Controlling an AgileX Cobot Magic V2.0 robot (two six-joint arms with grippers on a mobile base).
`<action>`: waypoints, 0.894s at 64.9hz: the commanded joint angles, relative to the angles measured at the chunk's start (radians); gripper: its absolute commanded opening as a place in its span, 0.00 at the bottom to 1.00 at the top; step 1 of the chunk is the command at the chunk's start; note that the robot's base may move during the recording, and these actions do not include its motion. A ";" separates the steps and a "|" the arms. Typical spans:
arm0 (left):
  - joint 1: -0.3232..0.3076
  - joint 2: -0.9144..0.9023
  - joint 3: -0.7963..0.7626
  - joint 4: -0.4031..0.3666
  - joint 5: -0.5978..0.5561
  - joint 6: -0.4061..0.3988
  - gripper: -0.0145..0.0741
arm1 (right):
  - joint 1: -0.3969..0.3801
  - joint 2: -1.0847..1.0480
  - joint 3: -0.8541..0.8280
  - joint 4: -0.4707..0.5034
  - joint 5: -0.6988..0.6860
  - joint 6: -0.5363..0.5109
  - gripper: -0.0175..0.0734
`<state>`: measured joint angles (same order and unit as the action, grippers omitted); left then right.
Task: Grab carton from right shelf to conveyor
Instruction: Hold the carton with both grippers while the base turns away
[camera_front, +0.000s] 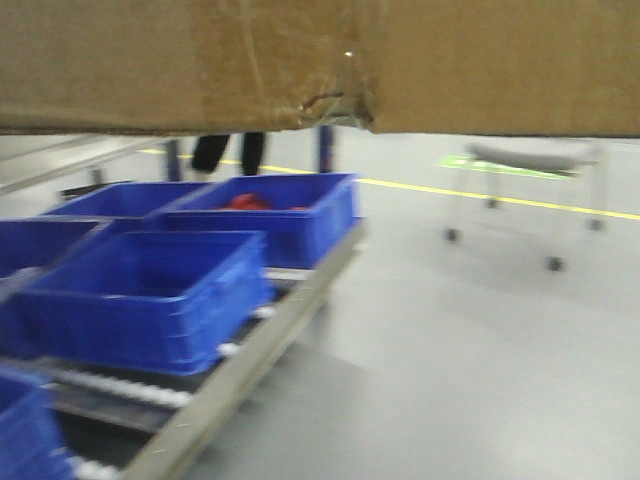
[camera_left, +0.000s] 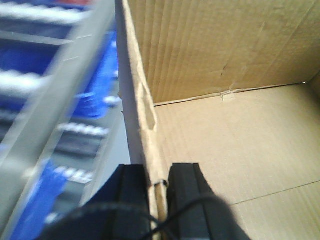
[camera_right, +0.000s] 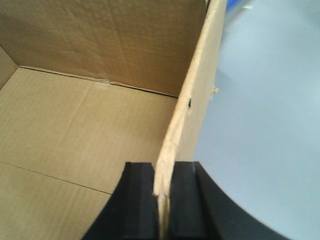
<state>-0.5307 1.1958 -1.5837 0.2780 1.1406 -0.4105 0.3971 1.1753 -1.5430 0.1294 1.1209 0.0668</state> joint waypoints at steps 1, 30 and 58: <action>-0.006 -0.013 -0.005 0.005 -0.033 0.007 0.16 | -0.004 -0.012 -0.004 -0.010 -0.030 -0.015 0.12; -0.006 -0.013 -0.005 0.005 -0.033 0.007 0.16 | -0.004 -0.012 -0.004 -0.010 -0.030 -0.015 0.12; -0.006 -0.013 -0.005 0.005 -0.033 0.007 0.16 | -0.004 -0.012 -0.004 -0.010 -0.030 -0.015 0.12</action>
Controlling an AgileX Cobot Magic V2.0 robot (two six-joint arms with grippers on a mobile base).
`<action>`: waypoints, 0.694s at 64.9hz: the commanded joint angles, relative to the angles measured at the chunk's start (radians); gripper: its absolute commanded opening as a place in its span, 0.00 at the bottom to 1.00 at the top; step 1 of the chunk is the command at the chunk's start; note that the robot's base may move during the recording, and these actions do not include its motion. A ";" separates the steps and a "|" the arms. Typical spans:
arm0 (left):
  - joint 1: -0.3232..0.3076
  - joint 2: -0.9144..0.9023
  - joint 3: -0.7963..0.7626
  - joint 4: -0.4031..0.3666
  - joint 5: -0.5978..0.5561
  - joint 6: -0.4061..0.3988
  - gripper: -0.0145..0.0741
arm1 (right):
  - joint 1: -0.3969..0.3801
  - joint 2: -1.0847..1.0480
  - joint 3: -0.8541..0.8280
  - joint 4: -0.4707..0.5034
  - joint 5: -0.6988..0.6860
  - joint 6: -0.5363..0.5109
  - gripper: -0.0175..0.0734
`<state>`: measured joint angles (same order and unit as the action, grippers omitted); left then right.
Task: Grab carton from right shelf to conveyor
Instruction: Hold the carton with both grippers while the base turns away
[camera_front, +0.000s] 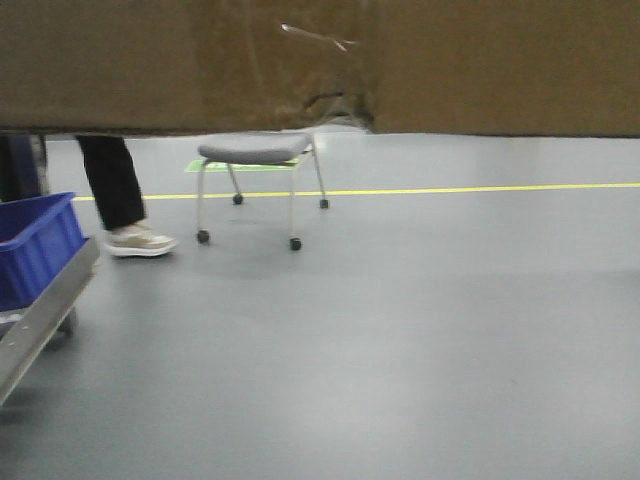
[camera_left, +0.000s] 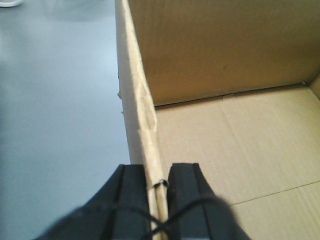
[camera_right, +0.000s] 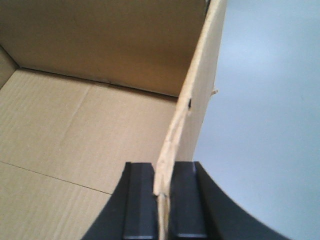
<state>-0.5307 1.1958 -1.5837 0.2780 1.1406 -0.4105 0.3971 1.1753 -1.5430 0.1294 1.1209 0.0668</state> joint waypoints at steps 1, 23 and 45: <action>-0.006 -0.013 -0.005 0.005 -0.033 0.007 0.16 | -0.004 -0.012 -0.004 -0.010 -0.030 -0.015 0.12; -0.006 -0.013 -0.005 0.017 -0.033 0.007 0.16 | -0.004 -0.012 -0.004 -0.010 -0.030 -0.015 0.12; -0.006 -0.013 -0.005 0.020 -0.033 0.007 0.16 | -0.004 -0.012 -0.004 -0.010 -0.030 -0.015 0.12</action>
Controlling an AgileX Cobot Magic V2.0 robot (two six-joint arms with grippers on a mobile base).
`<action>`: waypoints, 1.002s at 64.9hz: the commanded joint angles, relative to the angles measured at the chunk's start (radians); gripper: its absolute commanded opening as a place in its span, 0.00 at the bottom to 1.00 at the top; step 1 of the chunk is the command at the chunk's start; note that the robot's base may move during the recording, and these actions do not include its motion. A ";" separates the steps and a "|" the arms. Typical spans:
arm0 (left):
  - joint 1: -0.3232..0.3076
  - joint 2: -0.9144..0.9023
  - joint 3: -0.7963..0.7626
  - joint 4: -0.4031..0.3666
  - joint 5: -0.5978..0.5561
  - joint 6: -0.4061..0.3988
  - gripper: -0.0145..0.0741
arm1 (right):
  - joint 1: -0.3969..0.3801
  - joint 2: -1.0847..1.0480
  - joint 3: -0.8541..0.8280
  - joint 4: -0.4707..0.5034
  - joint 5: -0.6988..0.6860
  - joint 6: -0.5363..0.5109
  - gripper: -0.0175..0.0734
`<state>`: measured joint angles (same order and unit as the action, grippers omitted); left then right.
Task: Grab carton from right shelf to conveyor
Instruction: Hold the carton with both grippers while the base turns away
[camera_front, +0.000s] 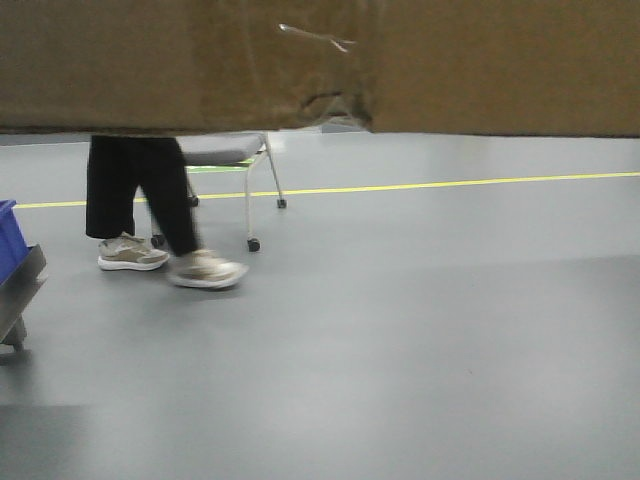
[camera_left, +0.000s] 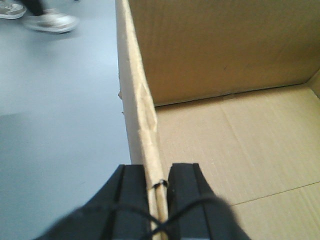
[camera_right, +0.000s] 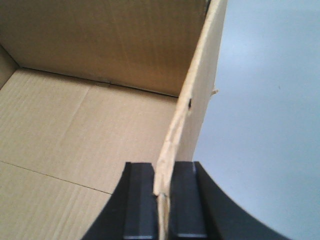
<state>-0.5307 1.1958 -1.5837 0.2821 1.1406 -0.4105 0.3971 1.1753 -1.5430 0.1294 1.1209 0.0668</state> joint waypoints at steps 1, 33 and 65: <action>-0.006 -0.013 -0.005 0.016 -0.033 0.007 0.16 | -0.004 -0.012 -0.004 -0.010 -0.030 -0.015 0.12; -0.006 -0.013 -0.005 0.016 -0.033 0.007 0.16 | -0.004 -0.012 -0.004 -0.010 -0.030 -0.015 0.12; -0.006 -0.013 -0.005 0.020 -0.033 0.007 0.16 | -0.004 -0.012 -0.004 -0.010 -0.030 -0.015 0.12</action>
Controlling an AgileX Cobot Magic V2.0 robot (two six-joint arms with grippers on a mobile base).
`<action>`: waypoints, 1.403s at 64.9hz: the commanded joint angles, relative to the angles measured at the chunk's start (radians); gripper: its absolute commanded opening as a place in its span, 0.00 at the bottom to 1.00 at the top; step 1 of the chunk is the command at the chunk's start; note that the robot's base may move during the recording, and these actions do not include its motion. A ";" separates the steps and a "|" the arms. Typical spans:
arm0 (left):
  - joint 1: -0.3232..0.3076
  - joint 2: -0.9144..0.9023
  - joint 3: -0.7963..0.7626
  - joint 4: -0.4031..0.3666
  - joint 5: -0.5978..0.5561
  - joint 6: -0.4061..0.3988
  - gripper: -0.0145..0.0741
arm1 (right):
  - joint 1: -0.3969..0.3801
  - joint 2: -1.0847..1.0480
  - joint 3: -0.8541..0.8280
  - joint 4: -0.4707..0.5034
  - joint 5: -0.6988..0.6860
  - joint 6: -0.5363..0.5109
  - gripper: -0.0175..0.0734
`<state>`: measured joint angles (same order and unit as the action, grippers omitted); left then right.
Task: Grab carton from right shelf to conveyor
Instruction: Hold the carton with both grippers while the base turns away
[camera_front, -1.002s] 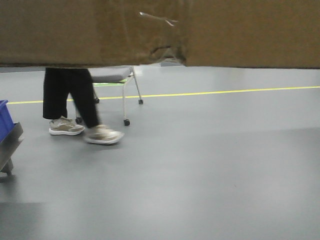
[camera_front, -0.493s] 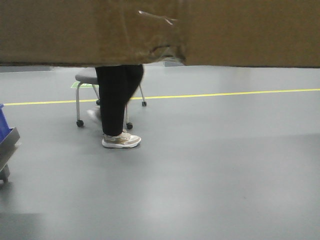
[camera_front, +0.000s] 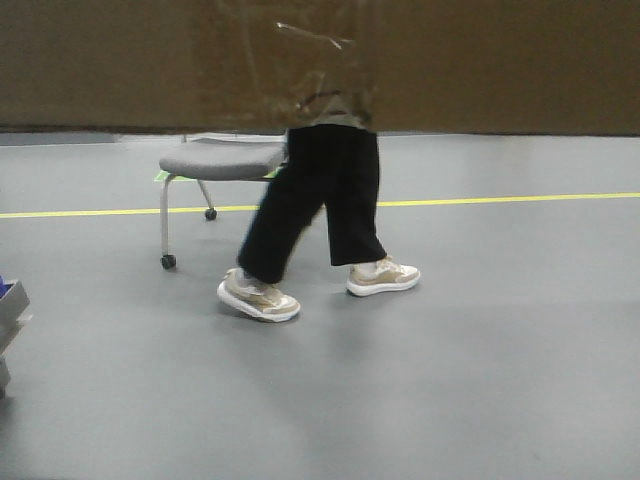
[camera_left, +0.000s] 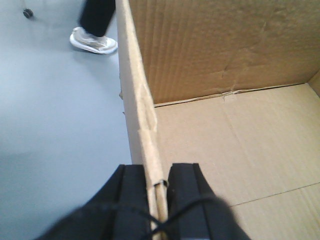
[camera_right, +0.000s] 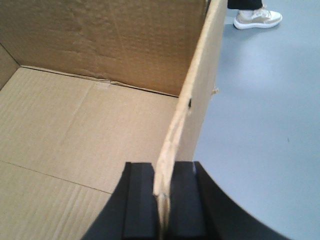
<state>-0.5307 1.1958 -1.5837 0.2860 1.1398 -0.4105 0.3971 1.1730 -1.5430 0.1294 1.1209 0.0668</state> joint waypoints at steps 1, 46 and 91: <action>-0.006 -0.013 -0.005 0.016 -0.032 0.007 0.16 | -0.004 -0.010 -0.004 -0.010 -0.030 -0.015 0.12; -0.004 -0.013 -0.005 0.041 -0.032 0.007 0.16 | -0.004 -0.010 -0.004 -0.010 -0.030 -0.015 0.12; -0.004 -0.013 -0.005 0.109 -0.032 0.007 0.16 | -0.004 -0.010 -0.004 -0.010 -0.128 -0.015 0.12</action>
<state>-0.5307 1.1958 -1.5837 0.3520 1.1201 -0.4105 0.3971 1.1762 -1.5410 0.1376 1.0387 0.0651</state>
